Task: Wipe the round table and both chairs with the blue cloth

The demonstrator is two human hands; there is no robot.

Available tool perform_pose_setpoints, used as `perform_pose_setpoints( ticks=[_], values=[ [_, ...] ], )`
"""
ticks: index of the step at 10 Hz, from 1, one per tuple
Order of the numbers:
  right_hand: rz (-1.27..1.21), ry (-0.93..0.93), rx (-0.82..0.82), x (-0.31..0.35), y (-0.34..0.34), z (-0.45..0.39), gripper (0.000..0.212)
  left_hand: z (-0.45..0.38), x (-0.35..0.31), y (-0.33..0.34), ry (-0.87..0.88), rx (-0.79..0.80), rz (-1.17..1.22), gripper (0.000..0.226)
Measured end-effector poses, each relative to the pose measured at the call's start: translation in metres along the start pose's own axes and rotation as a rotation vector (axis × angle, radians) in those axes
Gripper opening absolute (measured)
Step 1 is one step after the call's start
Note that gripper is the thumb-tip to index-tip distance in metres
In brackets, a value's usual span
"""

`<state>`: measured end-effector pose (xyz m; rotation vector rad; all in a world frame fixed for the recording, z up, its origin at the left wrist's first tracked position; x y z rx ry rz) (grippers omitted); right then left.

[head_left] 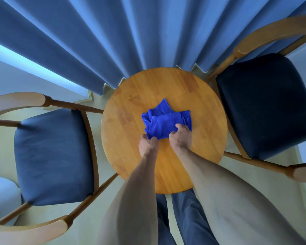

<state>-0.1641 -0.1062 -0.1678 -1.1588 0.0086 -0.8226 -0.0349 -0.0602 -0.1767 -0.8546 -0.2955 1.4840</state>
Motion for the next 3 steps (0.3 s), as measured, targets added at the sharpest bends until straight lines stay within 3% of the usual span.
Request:
perform_pose_setpoints(
  ticks=[2,3],
  values=[
    [0.250,-0.111,-0.011,0.023,-0.019,0.011,0.043,0.019,-0.021,-0.019,0.096,-0.041,-0.108,0.033],
    [0.327,-0.155,-0.048,0.041,-0.033,0.020,0.039,0.027,-0.046,-0.036,0.282,-0.083,-0.276,0.036]
  ],
)
Point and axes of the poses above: each hand's wrist, its own z-axis away from the middle knuckle, its own y-axis out of the palm, x = y × z, the point moved 3 cm from there along -z, towards the middle knuckle, and after that the axes turned 11 degrees about -x, right-handed, at the moved point
